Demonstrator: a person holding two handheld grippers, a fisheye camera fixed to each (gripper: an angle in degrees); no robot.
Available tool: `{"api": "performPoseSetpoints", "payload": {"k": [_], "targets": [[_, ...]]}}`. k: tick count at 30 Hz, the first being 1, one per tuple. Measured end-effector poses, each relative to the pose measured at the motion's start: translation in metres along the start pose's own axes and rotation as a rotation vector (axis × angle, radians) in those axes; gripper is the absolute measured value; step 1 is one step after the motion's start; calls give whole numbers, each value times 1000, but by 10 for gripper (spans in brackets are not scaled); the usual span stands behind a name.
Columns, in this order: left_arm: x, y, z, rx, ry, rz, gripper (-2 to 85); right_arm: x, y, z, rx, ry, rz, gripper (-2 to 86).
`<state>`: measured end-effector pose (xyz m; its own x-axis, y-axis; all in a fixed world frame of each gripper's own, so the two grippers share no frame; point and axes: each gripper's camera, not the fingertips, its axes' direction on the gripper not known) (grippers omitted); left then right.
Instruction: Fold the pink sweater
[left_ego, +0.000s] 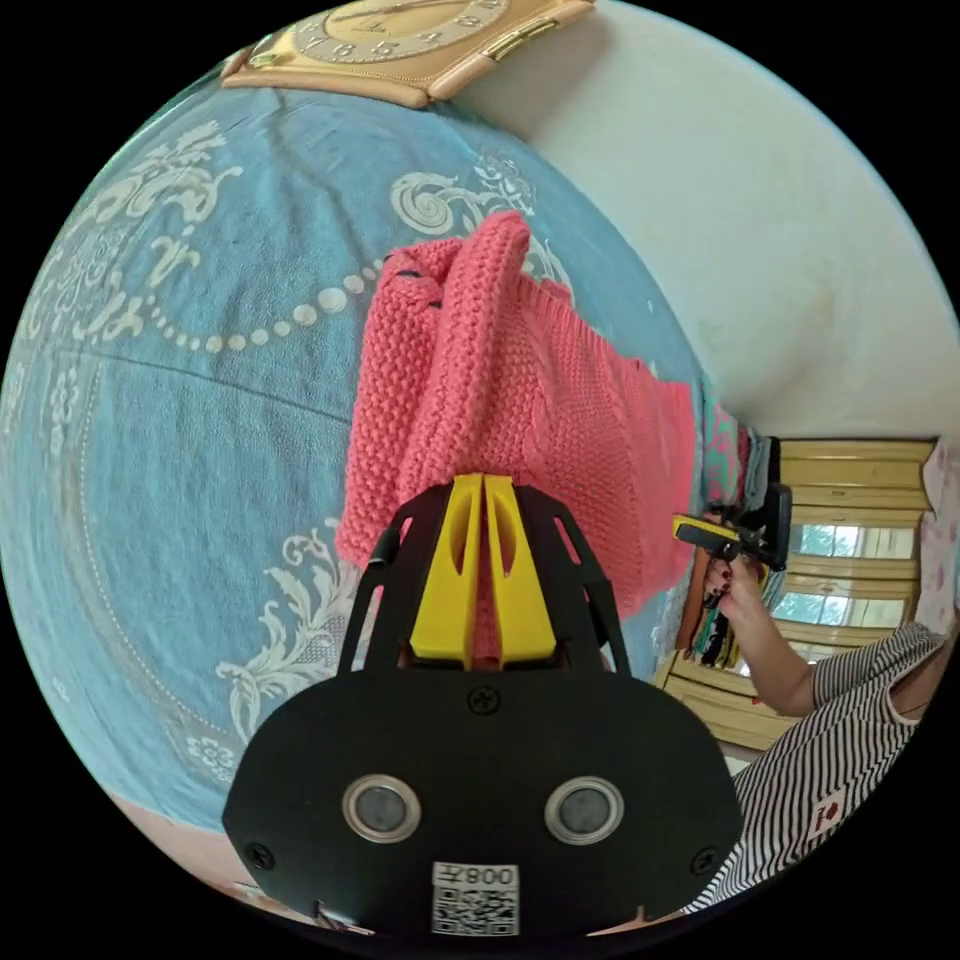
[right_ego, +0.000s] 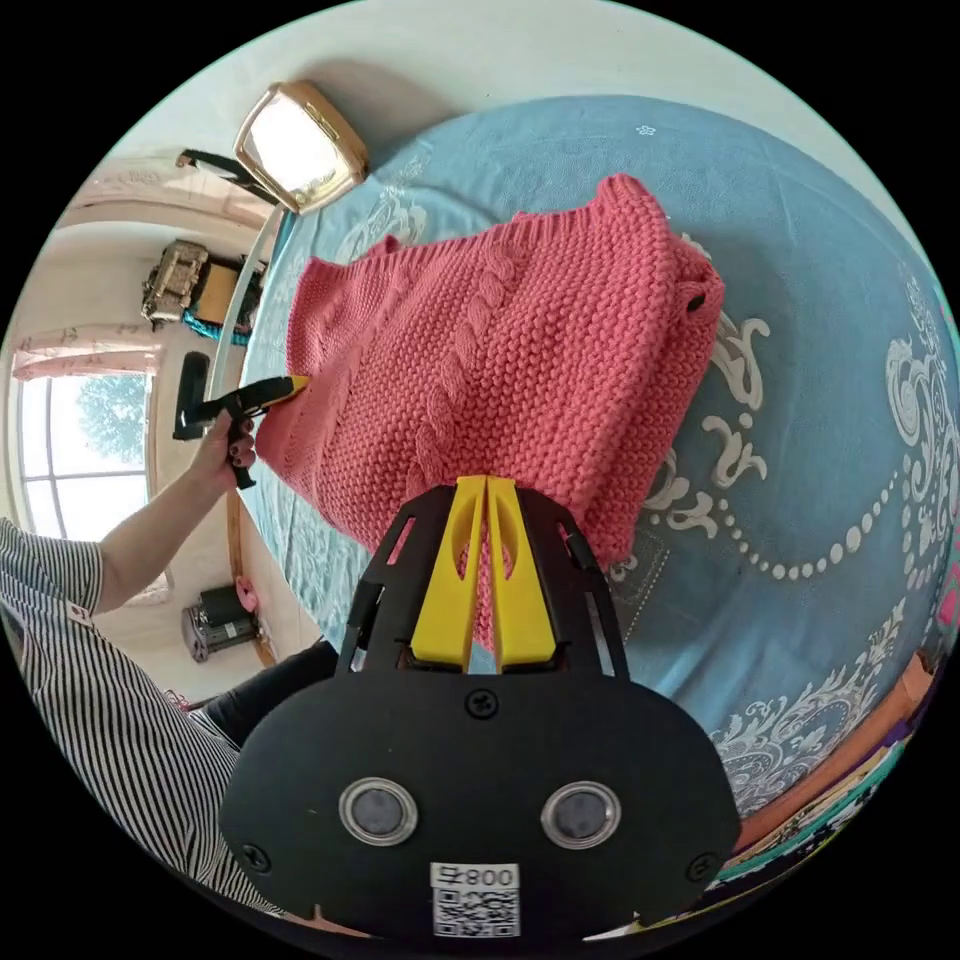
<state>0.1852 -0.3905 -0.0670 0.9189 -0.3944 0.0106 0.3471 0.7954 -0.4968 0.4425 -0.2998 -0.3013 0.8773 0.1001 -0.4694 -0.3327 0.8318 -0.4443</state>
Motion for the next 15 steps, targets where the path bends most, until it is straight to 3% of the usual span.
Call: {"api": "performPoseSetpoints", "payload": {"k": [5, 11, 15], "targets": [[0, 35, -41, 131, 118, -23, 61, 12, 46, -42, 140, 13, 75, 29], [-24, 77, -36, 46, 100, -92, 84, 63, 91, -26, 135, -146, 284, 80], [-24, 78, -34, 39, 60, -108, 77, 66, 87, -10, 94, -237, 261, 81]]}}
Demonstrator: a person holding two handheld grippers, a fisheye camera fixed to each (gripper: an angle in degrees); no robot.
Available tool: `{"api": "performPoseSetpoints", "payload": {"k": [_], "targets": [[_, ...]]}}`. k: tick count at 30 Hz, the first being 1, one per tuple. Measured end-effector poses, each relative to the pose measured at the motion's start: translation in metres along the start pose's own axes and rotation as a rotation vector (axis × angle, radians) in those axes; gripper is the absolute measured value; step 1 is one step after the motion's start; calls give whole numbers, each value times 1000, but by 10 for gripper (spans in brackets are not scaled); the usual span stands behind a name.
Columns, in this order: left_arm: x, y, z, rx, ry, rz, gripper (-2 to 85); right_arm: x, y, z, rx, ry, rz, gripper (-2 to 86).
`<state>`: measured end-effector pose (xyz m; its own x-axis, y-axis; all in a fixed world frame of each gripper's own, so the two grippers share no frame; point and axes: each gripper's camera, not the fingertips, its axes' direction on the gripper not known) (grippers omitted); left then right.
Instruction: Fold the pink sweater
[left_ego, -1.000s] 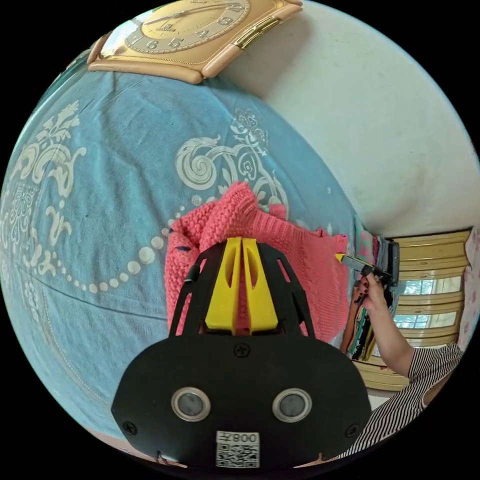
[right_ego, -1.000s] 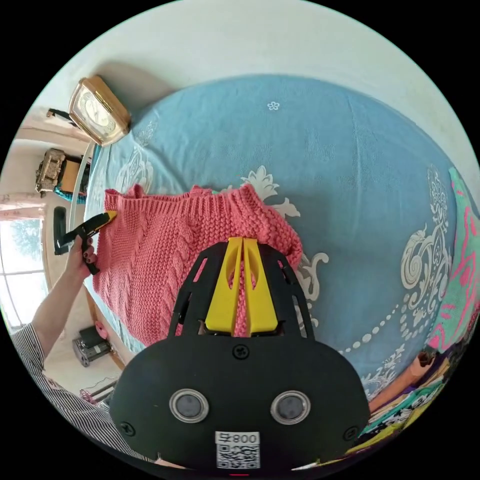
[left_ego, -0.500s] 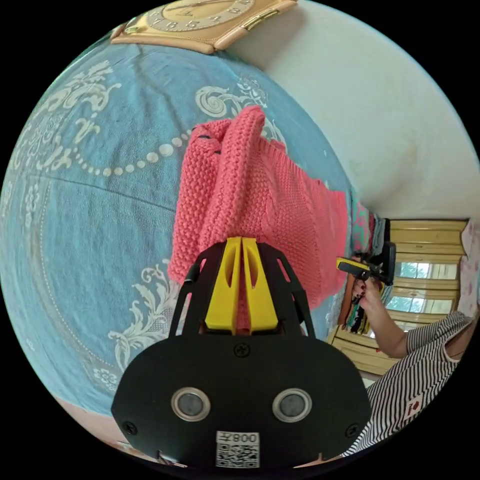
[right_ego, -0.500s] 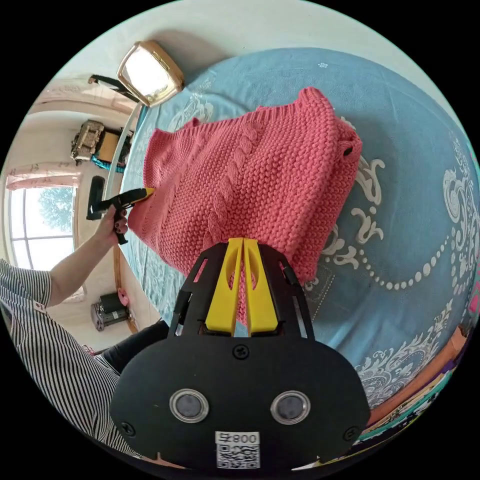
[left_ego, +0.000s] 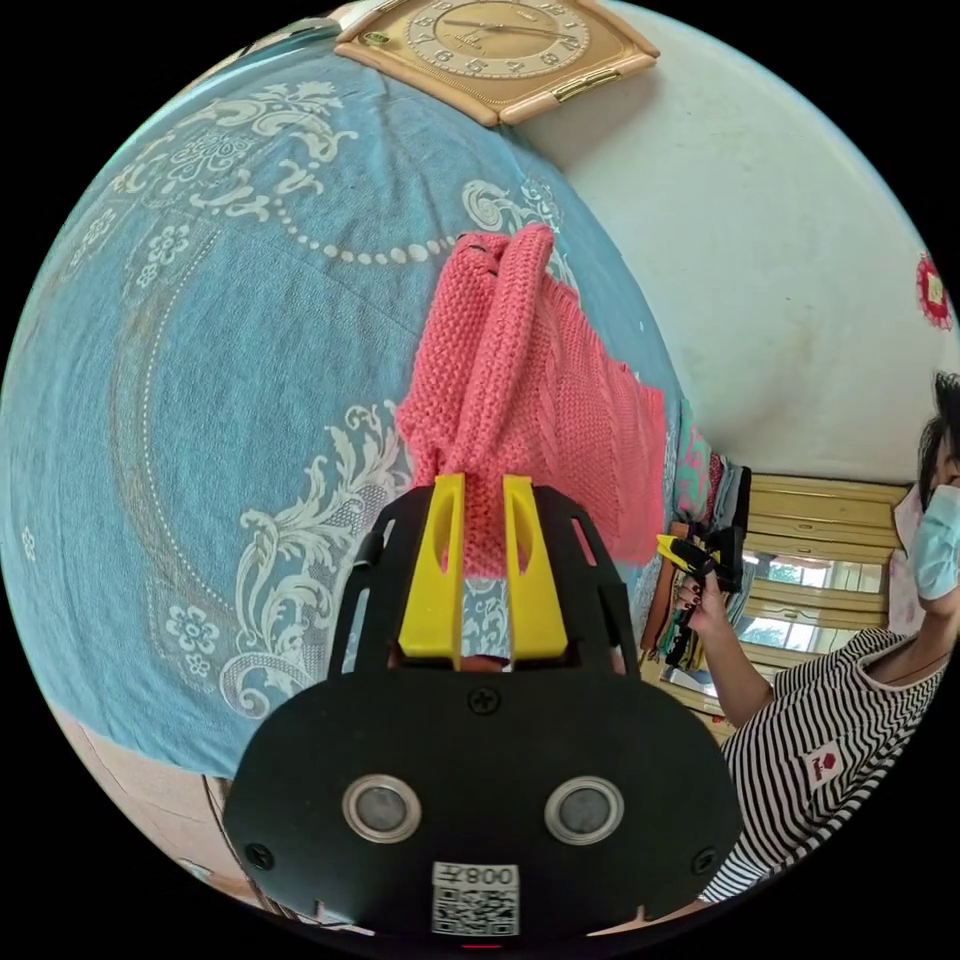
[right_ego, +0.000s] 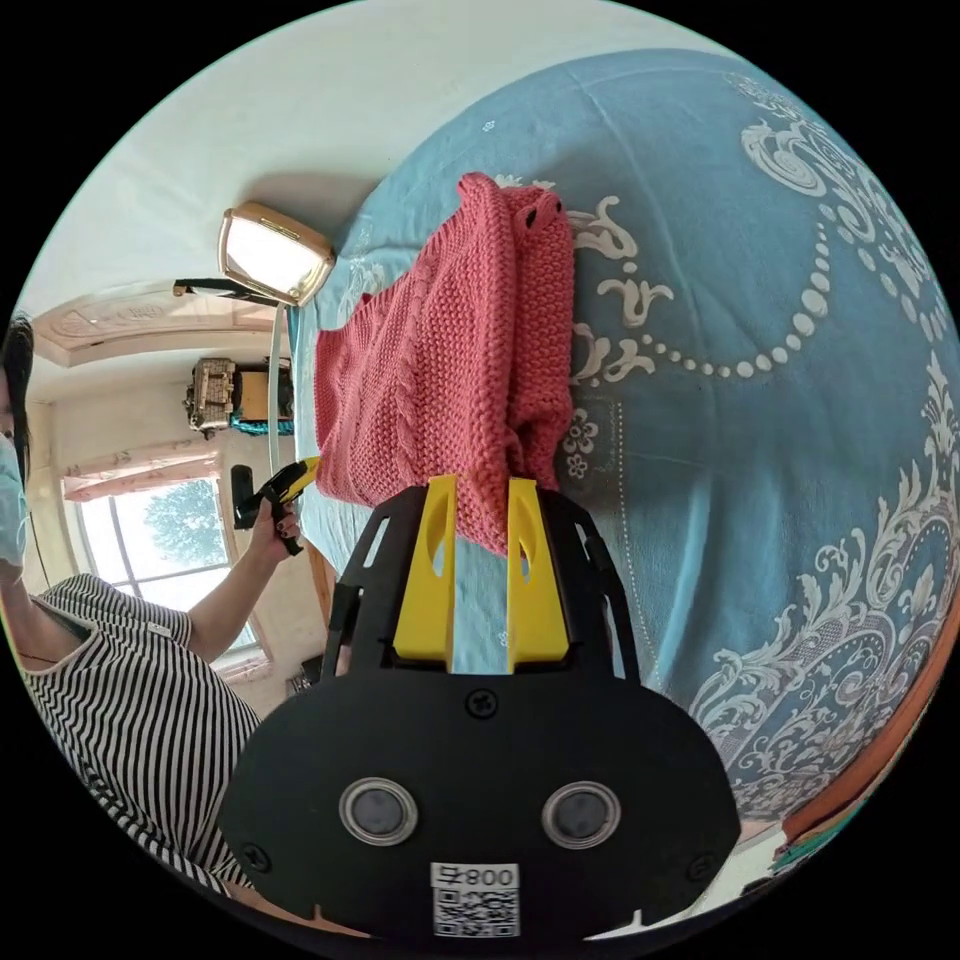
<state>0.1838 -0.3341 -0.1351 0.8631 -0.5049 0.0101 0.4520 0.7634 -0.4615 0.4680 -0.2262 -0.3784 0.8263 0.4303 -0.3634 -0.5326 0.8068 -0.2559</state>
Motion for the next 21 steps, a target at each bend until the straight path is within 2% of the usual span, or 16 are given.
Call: {"api": "performPoseSetpoints", "payload": {"k": [2, 4, 8, 14, 21], "targets": [[7, 6, -13, 50, -38, 27, 84, -1, 3, 4, -24, 68, -17, 71], [5, 10, -17, 59, -37, 26, 91, 5, 5, 3, -15, 29, -10, 59], [-8, 14, 0, -20, -40, -19, 83, 17, 10, 2, -16, -36, -3, 40], [-3, 29, -17, 15, 123, -10, 43, 13, 33, -19, 2, -121, -40, 30], [-18, 55, -12, -46, 103, -41, 39, 35, 73, -14, -74, -66, 3, 26]]}}
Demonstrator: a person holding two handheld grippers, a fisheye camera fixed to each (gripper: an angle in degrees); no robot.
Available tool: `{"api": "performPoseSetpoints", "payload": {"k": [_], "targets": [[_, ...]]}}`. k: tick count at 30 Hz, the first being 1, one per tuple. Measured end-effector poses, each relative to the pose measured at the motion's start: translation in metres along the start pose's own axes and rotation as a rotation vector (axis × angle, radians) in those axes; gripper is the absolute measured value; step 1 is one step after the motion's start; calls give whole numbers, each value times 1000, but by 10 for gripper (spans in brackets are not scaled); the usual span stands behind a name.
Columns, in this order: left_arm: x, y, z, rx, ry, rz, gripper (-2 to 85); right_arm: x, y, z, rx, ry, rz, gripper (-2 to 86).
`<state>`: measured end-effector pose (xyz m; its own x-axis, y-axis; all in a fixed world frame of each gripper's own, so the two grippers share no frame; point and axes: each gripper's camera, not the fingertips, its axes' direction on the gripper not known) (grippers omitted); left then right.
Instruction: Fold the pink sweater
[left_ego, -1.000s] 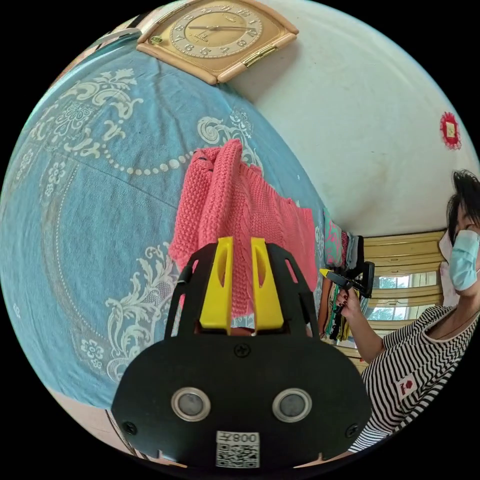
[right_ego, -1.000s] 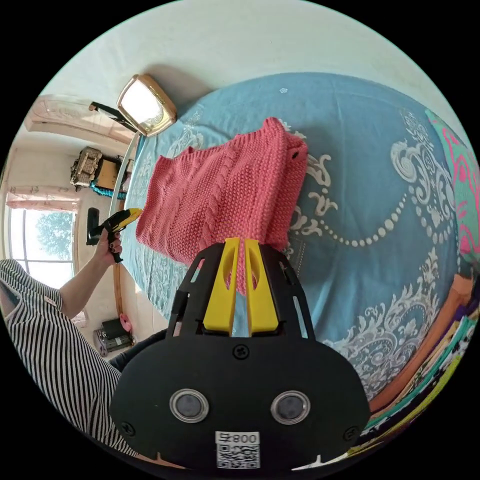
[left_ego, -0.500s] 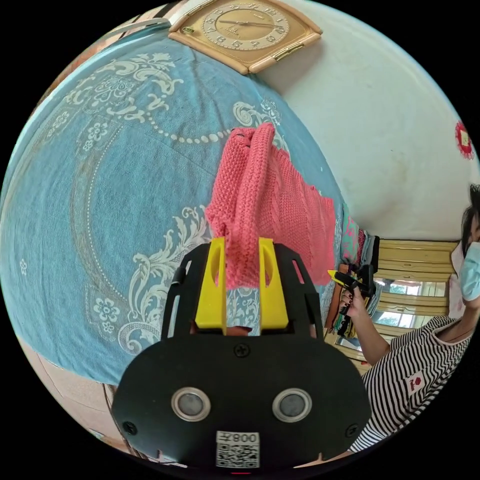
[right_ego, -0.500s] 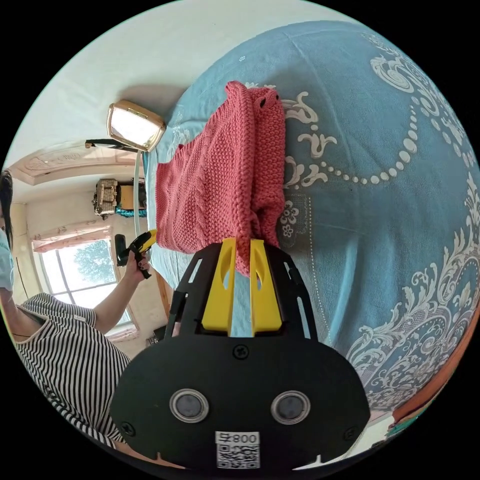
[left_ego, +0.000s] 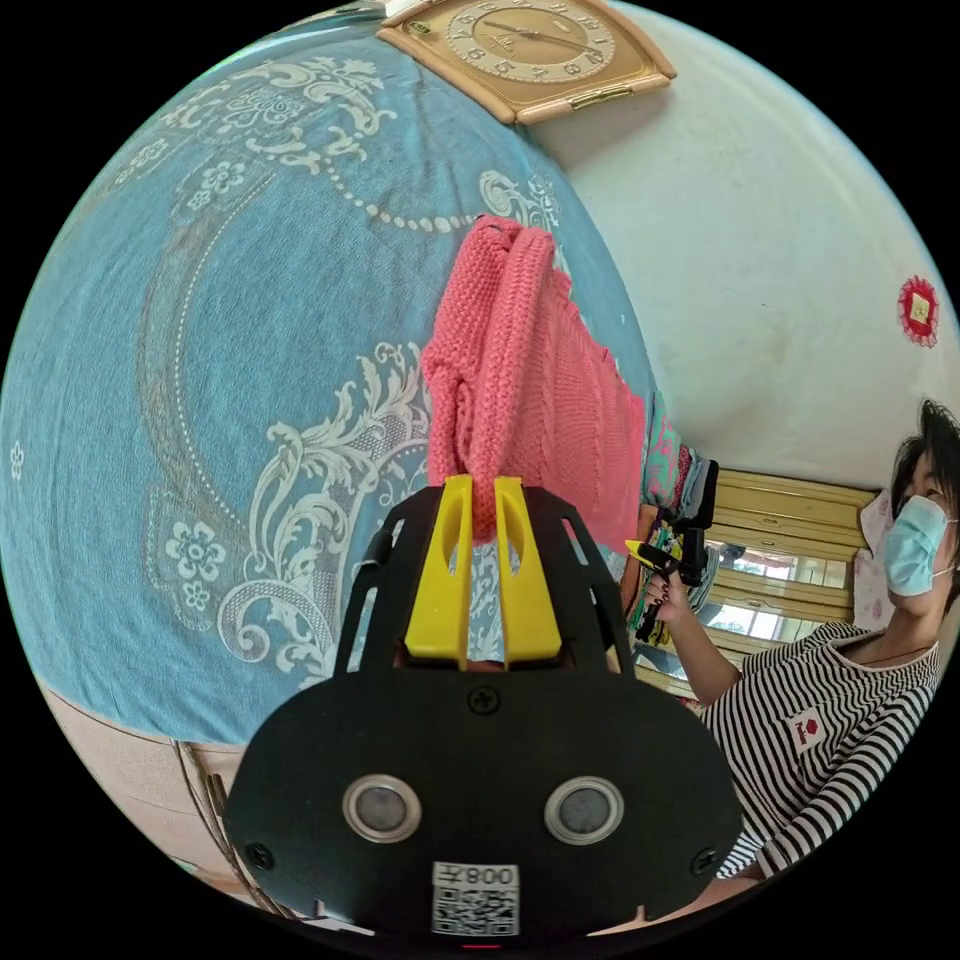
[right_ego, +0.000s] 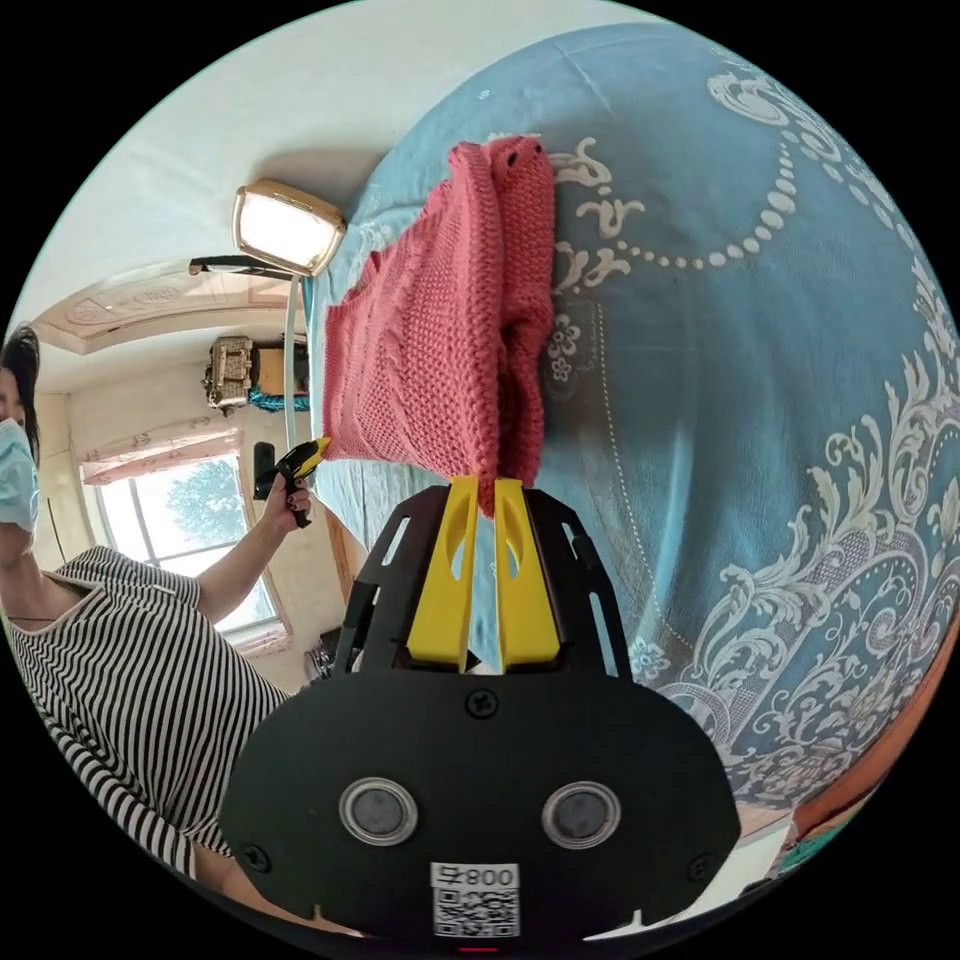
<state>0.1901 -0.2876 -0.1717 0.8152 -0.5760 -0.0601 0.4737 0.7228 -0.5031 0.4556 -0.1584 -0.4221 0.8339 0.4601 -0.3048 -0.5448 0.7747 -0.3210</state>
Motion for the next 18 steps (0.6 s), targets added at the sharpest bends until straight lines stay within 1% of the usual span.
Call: {"api": "performPoseSetpoints", "payload": {"k": [3, 9, 13, 15, 17, 18], "targets": [[-12, 0, 18, -31, -5, -39, 42, 20, 4, 9, 15, -61, 78, 26], [12, 22, 4, 42, -55, -22, 52, 3, 22, -6, 46, -72, 97, 20], [44, 40, -14, 145, -113, -2, 35, -23, 44, -42, 132, 50, 135, 6], [66, 43, -12, 159, -107, 47, 28, -50, 45, -54, 158, 117, 82, 4], [96, 38, 8, 136, -38, 154, 16, -103, 34, -51, 165, 183, -78, 2], [104, 36, 16, 120, -37, 179, 13, -117, 30, -46, 151, 208, -120, 2]]}}
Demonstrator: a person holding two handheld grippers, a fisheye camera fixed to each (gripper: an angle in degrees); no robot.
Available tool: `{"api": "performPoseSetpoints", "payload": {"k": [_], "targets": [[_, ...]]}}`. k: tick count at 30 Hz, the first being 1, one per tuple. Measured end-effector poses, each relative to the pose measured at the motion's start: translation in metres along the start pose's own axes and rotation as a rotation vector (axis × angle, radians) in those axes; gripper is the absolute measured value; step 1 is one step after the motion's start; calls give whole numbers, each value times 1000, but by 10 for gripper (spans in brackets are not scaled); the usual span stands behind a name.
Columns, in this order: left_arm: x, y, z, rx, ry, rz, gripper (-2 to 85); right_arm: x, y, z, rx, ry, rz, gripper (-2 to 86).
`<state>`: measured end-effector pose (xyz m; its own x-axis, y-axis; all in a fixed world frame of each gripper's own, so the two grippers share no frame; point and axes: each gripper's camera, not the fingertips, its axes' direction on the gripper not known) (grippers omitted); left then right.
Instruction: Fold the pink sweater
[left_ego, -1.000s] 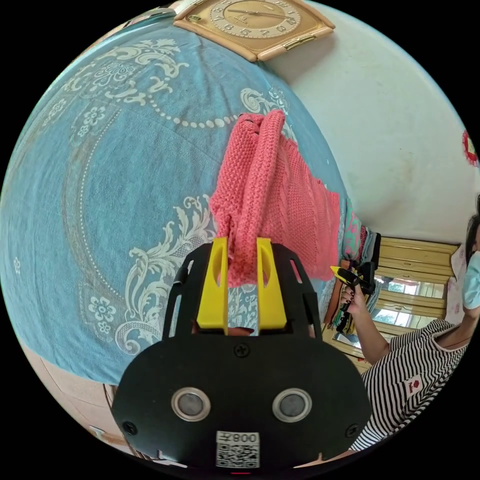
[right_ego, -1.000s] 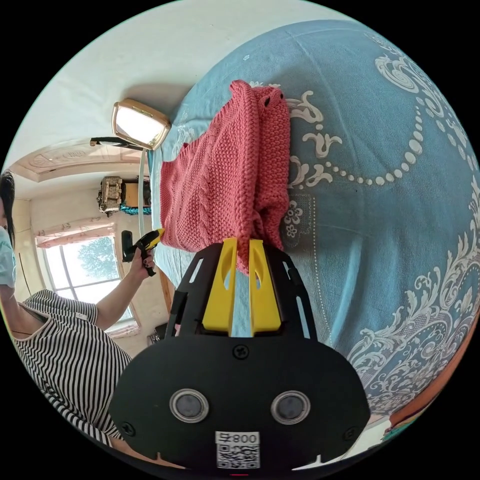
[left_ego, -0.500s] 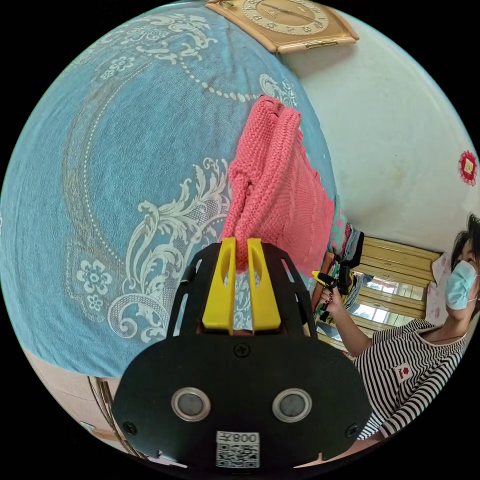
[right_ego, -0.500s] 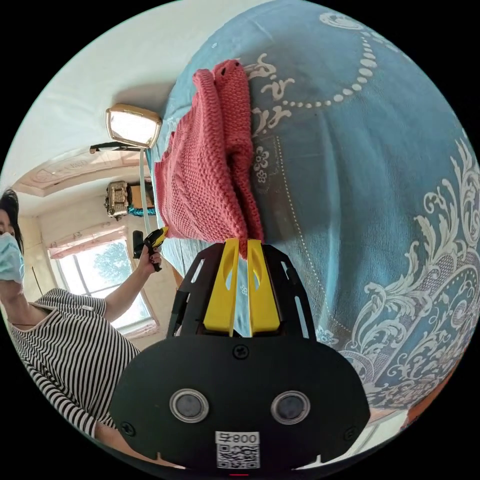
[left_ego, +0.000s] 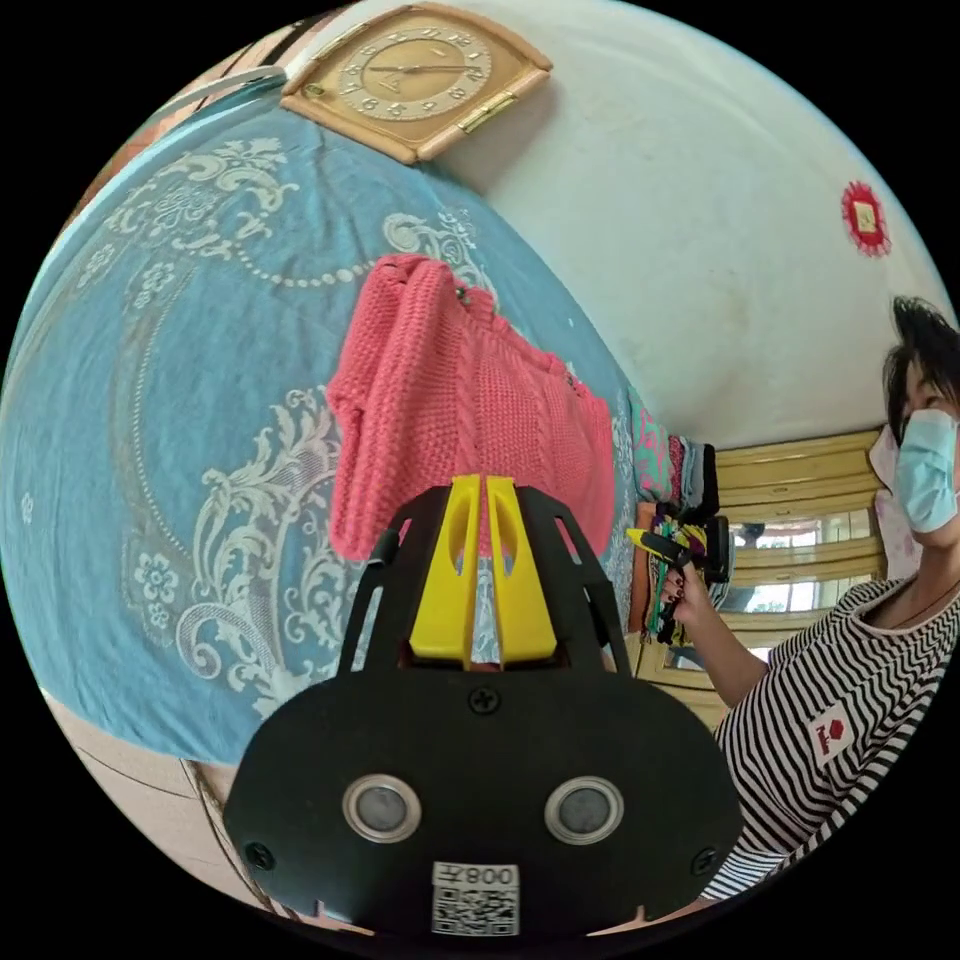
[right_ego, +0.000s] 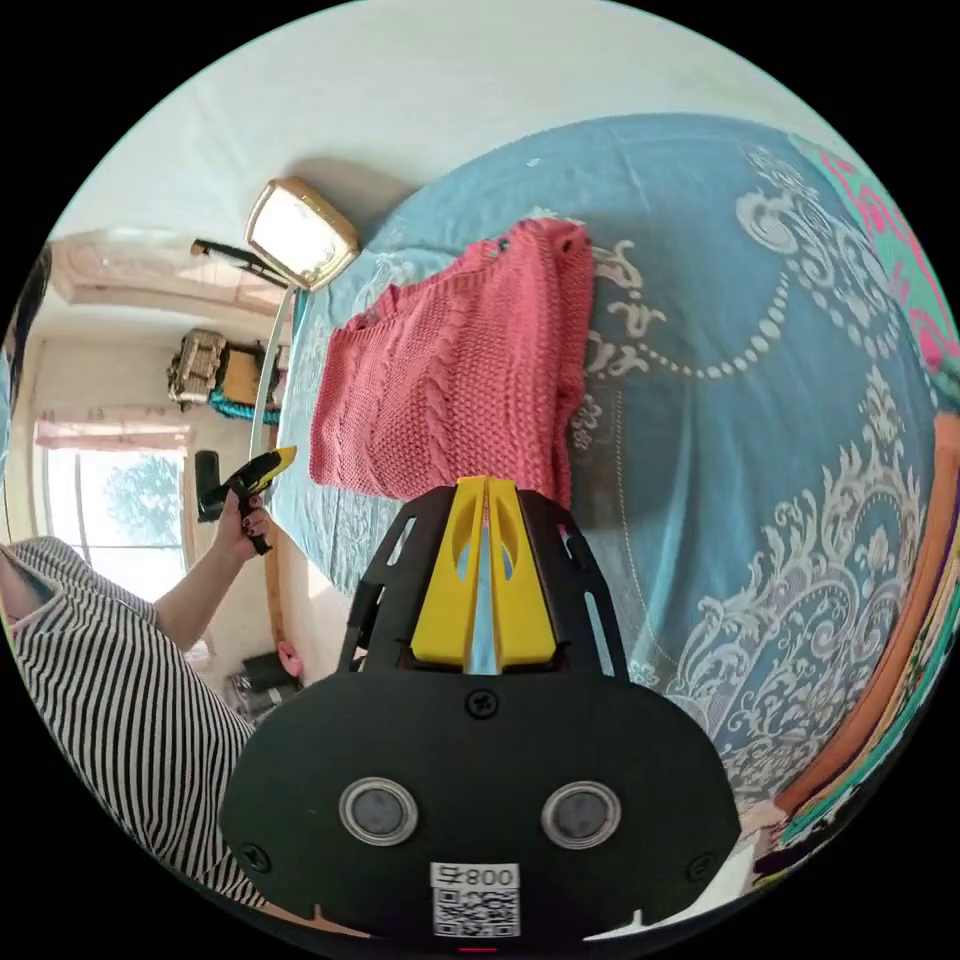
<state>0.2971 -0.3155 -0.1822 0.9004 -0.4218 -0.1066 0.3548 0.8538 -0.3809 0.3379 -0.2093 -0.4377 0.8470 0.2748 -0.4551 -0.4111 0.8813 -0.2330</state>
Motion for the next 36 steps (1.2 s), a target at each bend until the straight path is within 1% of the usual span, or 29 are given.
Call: {"api": "performPoseSetpoints", "payload": {"k": [2, 4, 5, 6, 7, 9, 10, 12, 13, 14, 16, 18, 20, 21, 23, 24, 26, 27, 28, 29, 31, 32, 33, 36], "targets": [[23, -12, 41, -94, -21, 69, 7, -52, -19, 24, -81, 85, -179, 2], [30, -14, 73, -171, -51, 93, 4, -81, -24, 53, -160, 163, -294, 2], [29, -12, 97, -257, -118, 93, 3, -91, -22, 77, -232, 242, -340, 2], [28, -9, 106, -285, -127, 106, 3, -95, -18, 87, -267, 263, -368, 2], [27, -3, 106, -225, -92, 112, 2, -103, -12, 92, -263, 251, -410, 2], [25, -2, 104, -230, -50, 46, 1, -113, -5, 83, -246, 265, -414, 2], [33, -2, 100, -219, -78, 35, 1, -119, -1, 77, -249, 271, -422, 2], [54, -1, 98, -212, -144, 74, 1, -124, 4, 68, -237, 258, -423, 2], [71, -2, 100, -201, -118, 112, 1, -127, 5, 63, -231, 241, -414, 2], [91, -3, 105, -188, -41, 177, 1, -130, 5, 58, -235, 219, -398, 2], [124, -6, 119, -195, -1, 285, 2, -136, 4, 51, -248, 191, -380, 2], [154, -8, 143, -241, -40, 398, 2, -143, 6, 44, -254, 183, -383, 1], [172, -5, 184, -345, -166, 487, 2, -154, 7, 27, -273, 177, -350, 1], [172, -3, 192, -369, -195, 503, 2, -157, 7, 20, -266, 177, -336, 1], [174, -3, 192, -354, -156, 452, 2, -169, 6, -21, -133, 209, -292, 1], [175, -4, 189, -355, -154, 448, 2, -172, 5, -31, -100, 218, -287, 1], [184, -6, 174, -295, -121, 448, 2, -180, 0, -59, -8, 280, -267, 1], [187, -7, 170, -277, -108, 454, 1, -181, -2, -63, 5, 312, -262, 1], [192, -12, 165, -240, -100, 464, 1, -181, -6, -64, 8, 388, -244, 1], [194, -18, 164, -220, -110, 471, 1, -178, -10, -60, -28, 424, -237, 1], [193, -28, 173, -225, -164, 464, 1, -177, -10, -63, -4, 394, -215, 1], [188, -33, 186, -263, -228, 461, 1, -181, -10, -69, 0, 387, -207, 1], [185, -34, 194, -298, -247, 470, 1, -185, -10, -73, -5, 390, -203, 1], [177, -38, 189, -293, -175, 414, 1, -209, -4, -96, 9, 451, -183, 1]]}}
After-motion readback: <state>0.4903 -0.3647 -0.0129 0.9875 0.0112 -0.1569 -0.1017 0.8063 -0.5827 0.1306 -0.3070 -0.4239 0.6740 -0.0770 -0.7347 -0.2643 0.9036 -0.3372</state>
